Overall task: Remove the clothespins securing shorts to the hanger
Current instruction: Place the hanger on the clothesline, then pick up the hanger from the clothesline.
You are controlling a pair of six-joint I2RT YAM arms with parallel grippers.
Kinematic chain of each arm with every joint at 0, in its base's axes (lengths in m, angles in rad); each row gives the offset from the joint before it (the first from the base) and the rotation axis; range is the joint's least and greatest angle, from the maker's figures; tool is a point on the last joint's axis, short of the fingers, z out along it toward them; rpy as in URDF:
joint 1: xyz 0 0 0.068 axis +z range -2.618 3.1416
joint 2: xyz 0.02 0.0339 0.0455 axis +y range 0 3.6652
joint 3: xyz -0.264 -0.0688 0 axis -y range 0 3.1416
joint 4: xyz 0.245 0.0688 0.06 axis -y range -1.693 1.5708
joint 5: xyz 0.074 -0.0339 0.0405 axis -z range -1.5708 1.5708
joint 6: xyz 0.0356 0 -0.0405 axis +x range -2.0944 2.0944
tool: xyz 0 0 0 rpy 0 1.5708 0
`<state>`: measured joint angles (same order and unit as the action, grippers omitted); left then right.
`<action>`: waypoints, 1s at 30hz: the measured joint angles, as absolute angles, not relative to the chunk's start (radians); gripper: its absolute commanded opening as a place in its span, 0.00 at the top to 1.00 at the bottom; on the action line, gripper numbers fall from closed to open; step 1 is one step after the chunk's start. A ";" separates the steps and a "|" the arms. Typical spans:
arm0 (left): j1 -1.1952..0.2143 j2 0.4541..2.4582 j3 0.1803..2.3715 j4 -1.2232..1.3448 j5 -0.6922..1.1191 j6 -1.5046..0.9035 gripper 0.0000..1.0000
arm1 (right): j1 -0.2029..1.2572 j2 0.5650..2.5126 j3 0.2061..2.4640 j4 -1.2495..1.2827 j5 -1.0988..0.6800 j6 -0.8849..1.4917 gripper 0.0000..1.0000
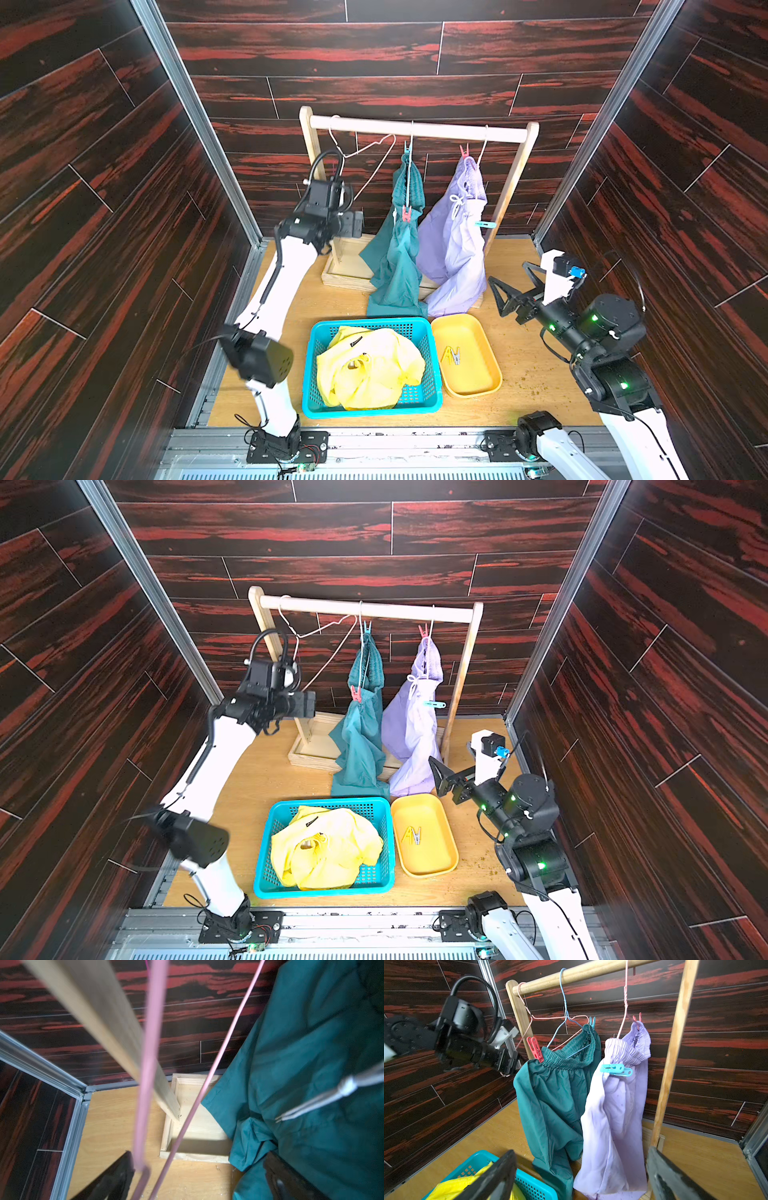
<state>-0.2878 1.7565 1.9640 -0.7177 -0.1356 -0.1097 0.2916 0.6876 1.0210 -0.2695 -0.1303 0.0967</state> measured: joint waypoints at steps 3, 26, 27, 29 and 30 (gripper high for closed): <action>-0.288 1.599 1.759 -0.599 -0.147 -0.128 0.00 | 0.292 0.690 1.002 -0.238 -0.146 0.109 0.02; -0.291 0.918 1.092 -0.094 0.025 -0.173 0.04 | 0.292 0.768 0.968 -0.034 -0.236 0.176 0.02; -0.293 0.920 1.093 -0.089 0.032 -0.186 0.04 | 0.292 0.768 0.968 -0.031 -0.236 0.176 0.02; -0.300 0.933 1.095 -0.079 0.053 -0.207 0.05 | 0.292 0.768 0.968 -0.028 -0.236 0.178 0.02; -0.310 0.944 1.096 -0.072 0.060 -0.215 0.04 | 0.292 0.768 0.968 -0.028 -0.236 0.179 0.02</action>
<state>-0.3099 0.9443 1.0958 -0.0723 0.0601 -0.2153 0.2916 0.7677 0.9684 -0.0284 -0.2356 0.1791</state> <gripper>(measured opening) 0.956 0.985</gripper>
